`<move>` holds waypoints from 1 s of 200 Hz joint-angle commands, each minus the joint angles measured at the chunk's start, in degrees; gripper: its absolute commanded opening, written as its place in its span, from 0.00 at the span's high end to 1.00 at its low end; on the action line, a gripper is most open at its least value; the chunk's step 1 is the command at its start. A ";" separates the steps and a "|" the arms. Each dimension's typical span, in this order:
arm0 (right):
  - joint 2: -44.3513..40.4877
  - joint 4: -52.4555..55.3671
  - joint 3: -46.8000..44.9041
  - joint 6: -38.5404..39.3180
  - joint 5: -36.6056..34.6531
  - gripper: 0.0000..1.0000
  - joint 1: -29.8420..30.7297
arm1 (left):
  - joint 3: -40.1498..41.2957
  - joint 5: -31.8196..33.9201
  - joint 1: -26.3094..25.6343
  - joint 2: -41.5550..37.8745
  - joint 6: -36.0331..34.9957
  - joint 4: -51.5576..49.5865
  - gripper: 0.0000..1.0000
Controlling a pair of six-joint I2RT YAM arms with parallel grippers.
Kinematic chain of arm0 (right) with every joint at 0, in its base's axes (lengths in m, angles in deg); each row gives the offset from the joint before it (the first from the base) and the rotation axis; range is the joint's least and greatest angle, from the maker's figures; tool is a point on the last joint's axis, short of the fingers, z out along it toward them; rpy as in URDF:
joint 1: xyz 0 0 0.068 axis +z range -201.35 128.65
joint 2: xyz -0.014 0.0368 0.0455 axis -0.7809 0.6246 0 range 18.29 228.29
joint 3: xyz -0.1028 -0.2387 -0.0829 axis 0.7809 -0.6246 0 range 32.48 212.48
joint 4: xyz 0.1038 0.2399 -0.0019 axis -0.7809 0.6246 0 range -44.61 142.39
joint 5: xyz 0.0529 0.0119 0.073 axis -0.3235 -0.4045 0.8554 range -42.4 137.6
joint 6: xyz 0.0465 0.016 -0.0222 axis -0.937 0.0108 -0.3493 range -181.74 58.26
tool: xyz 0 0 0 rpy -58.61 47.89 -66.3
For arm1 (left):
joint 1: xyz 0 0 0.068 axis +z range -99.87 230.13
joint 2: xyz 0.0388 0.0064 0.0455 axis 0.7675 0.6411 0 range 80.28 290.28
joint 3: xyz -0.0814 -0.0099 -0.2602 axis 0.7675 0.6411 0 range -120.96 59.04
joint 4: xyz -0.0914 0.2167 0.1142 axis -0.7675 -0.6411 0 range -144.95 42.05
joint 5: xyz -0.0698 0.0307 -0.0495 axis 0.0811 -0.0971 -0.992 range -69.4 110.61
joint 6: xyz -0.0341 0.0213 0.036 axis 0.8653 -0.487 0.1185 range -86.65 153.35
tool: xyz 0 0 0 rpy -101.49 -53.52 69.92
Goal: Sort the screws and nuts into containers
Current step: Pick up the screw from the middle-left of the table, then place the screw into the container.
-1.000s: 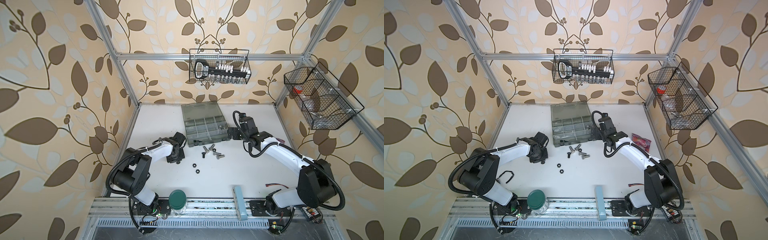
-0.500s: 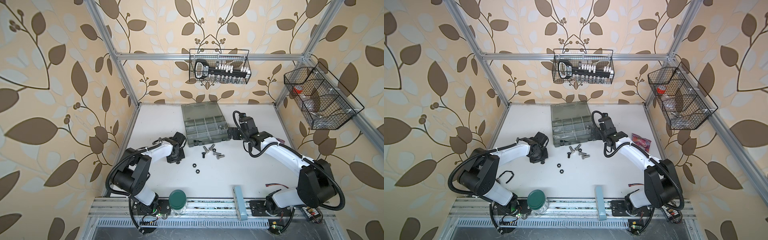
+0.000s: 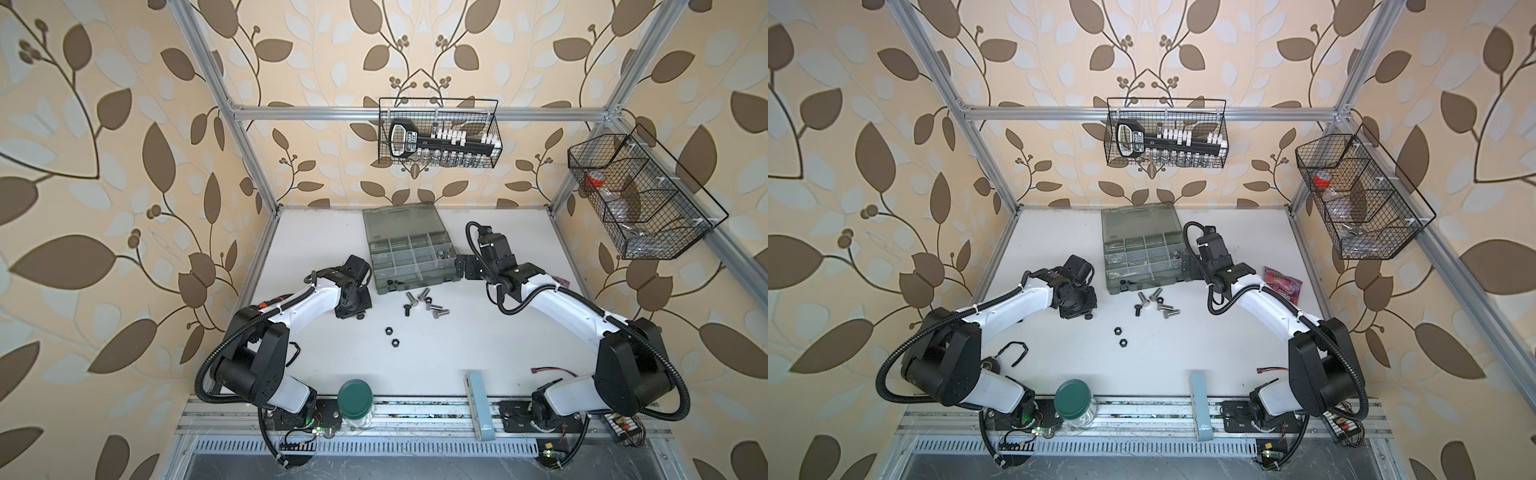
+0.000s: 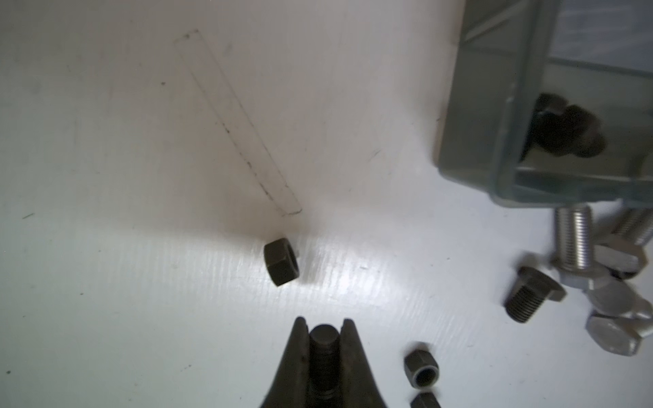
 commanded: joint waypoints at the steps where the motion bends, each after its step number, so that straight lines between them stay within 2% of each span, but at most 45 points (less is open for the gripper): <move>1: -0.47 -0.28 -0.25 0.01 0.00 0.01 0.11 | -4.45 -0.90 -0.50 -0.28 -0.50 1.28 0.97; 47: -0.47 -0.35 -0.56 -0.01 -0.15 0.00 0.20 | -14.43 -2.83 -1.80 7.11 -3.53 5.22 0.97; 93: -0.49 -0.42 -0.53 -0.26 0.16 0.00 0.21 | -27.10 -3.55 -4.36 17.41 -7.32 4.96 0.98; 163: -0.58 0.00 -0.61 -0.55 0.32 0.01 0.20 | -38.52 -7.39 -5.92 28.48 -10.27 4.98 0.98; 200: -1.00 0.17 -0.81 -0.64 0.14 0.00 0.23 | -39.82 -8.27 -6.92 30.82 -10.63 4.56 0.97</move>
